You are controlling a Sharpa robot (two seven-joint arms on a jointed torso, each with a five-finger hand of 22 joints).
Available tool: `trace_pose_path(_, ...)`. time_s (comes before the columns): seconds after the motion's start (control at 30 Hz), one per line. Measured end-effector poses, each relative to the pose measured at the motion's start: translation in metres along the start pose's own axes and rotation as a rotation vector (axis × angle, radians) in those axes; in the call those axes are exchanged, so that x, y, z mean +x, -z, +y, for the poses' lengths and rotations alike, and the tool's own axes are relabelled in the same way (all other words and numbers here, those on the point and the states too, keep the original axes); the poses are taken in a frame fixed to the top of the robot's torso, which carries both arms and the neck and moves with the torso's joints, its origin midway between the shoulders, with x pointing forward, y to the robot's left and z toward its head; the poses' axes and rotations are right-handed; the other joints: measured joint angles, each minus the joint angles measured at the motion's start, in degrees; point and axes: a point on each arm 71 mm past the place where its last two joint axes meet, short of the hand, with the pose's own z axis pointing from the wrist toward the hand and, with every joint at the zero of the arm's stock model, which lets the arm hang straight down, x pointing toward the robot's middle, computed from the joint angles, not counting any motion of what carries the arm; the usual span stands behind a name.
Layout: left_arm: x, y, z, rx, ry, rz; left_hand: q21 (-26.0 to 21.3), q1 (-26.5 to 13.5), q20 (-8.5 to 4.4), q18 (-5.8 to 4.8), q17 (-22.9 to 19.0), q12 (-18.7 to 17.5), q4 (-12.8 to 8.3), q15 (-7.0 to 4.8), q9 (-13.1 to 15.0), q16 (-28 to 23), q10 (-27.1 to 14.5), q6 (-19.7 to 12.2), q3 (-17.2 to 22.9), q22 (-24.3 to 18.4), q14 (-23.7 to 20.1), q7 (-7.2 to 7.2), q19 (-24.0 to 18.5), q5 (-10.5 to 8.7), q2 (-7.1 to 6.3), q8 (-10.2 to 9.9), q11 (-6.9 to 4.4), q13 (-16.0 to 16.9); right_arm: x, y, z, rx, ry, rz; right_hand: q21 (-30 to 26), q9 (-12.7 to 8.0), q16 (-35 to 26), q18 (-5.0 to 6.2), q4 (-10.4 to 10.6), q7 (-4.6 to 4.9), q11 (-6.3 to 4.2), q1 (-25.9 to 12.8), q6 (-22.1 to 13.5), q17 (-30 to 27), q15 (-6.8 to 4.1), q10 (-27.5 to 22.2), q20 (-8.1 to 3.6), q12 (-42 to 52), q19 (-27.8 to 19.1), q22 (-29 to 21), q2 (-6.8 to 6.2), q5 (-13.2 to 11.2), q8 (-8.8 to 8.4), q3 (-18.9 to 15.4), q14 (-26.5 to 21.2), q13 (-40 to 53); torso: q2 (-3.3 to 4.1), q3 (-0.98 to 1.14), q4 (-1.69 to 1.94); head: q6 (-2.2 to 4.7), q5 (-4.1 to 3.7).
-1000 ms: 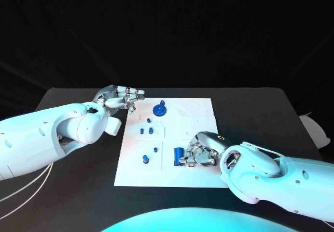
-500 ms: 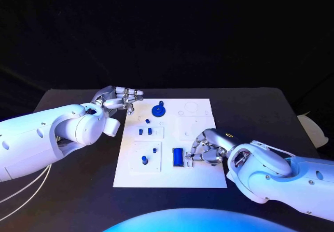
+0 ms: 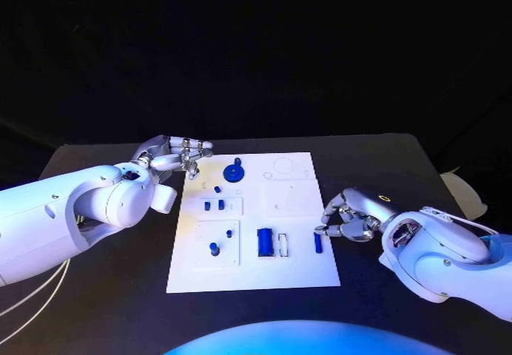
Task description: Assemble the parts on the task board
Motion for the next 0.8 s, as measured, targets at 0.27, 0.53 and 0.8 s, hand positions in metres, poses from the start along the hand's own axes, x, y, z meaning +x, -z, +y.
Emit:
trace_pose_path(0.27,0.002,0.0,0.0,-0.001,0.002,0.005,0.0,0.0,0.0,0.0,0.0,0.0,0.0,0.0,0.0,0.0,0.0,0.0,0.0,0.0,0.0,0.0,0.0,0.0,0.0,0.0,0.0,0.0,0.02,0.007,-0.007,0.014,0.021,0.035,0.34,-0.67,0.07,0.0,1.78,-0.11,-0.07,0.0,1.57,-0.01,0.0,0.19,0.21,0.67,-0.22,-0.01,0.0,1.87,-0.92,-1.78,0.0,0.0,-0.09,0.0,-0.11,-0.2,-0.28)
trace_pose_path(0.53,0.001,0.0,0.0,-0.001,0.003,0.006,0.0,0.0,0.0,0.0,0.01,0.0,0.0,0.0,0.01,0.0,0.0,0.0,0.0,-0.02,0.0,0.0,0.0,0.0,0.0,0.0,0.0,-0.01,0.028,0.004,-0.004,0.02,0.032,0.038,0.33,-0.73,0.06,0.0,2.06,-0.19,-0.17,-0.31,1.86,-0.01,0.0,0.28,0.21,0.74,-0.22,-0.01,0.27,2.22,-0.92,-2.06,0.0,0.0,-0.09,-0.04,-0.1,-0.4,-0.34)
trace_pose_path(0.8,0.001,0.0,0.0,-0.002,0.004,0.006,0.0,0.0,0.0,0.0,0.01,0.0,0.0,0.0,0.01,0.0,0.01,0.0,0.0,-0.05,0.0,0.0,0.0,0.0,0.0,0.0,0.0,-0.01,0.032,-0.002,-0.003,0.025,0.04,0.034,0.33,-0.78,0.06,0.0,2.22,-0.29,-0.17,-0.88,2.15,-0.02,-0.01,0.28,0.21,0.93,-0.22,-0.01,0.08,2.22,-0.92,-2.22,0.0,-0.01,-0.08,-0.05,-0.09,-0.41,-0.1)
